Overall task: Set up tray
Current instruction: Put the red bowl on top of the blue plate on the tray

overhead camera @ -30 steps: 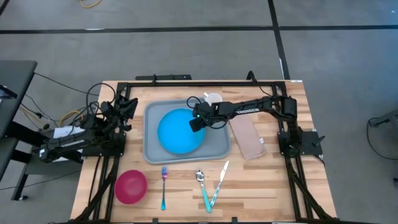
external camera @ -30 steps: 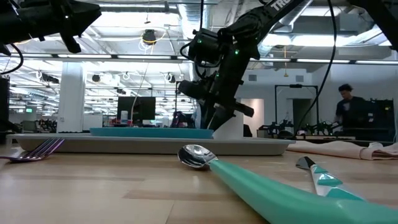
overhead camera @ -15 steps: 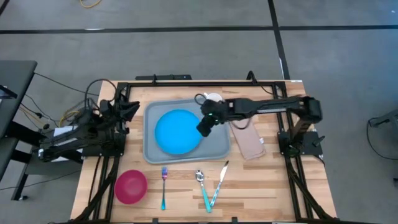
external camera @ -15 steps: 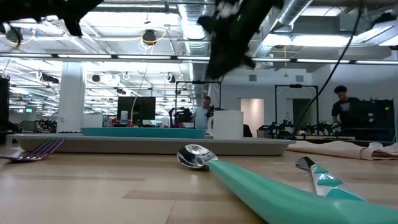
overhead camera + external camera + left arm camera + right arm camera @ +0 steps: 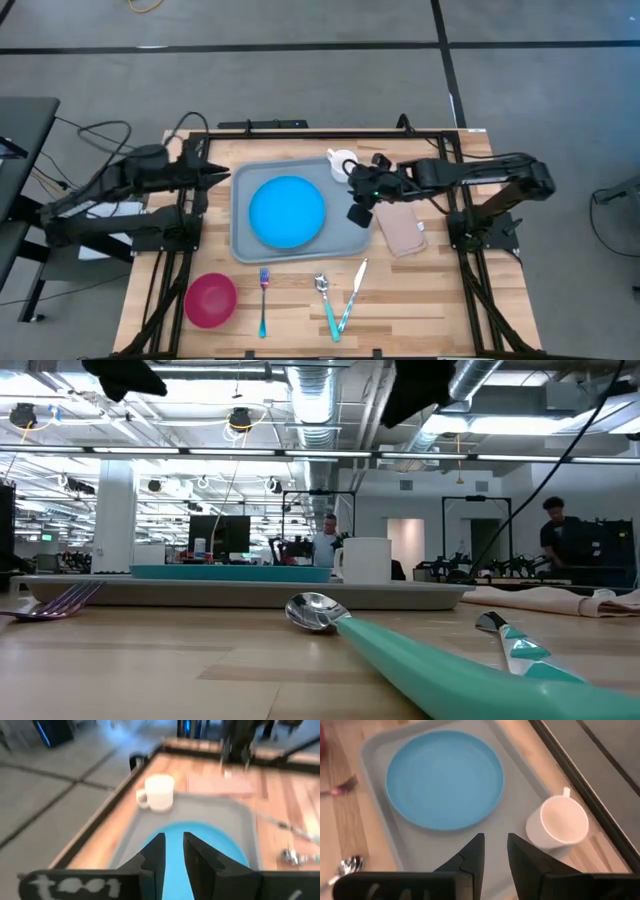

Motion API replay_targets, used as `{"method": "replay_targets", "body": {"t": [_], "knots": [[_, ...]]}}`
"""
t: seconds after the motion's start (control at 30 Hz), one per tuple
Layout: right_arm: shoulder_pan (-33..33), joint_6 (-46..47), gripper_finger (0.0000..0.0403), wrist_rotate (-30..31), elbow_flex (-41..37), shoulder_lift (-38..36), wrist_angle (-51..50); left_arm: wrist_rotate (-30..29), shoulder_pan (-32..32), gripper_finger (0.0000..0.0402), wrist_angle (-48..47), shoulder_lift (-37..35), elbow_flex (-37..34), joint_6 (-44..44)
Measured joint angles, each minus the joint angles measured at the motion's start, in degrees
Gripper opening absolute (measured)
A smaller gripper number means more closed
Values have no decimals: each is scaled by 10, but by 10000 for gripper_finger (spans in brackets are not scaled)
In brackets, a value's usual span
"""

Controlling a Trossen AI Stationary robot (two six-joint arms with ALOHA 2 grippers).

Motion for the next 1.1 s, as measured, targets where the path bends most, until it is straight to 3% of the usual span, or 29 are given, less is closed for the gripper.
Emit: {"method": "replay_targets", "body": {"t": [0.2, 0.33, 0.53, 0.77, 0.9, 1.1], "knots": [[-14, -4, 79, 0, -1, -51, -92, 4, 0, 57, -46, 64, 35, -3], [-16, -5, 79, 1, -56, -121, -67, 4, 0, 57, -51, 87, 60, 1], [-10, -25, 78, -1, -263, -261, 130, -3, 0, 72, -80, 119, 78, 6], [-13, -72, 78, -3, -477, -362, 455, 5, -4, 139, -143, 156, 78, -5], [-13, -113, 78, -3, -540, -363, 577, 56, -25, 161, -193, 174, 78, -11], [-13, -120, 78, -3, -564, -363, 613, 147, -94, 161, -225, 195, 74, -115]]}}
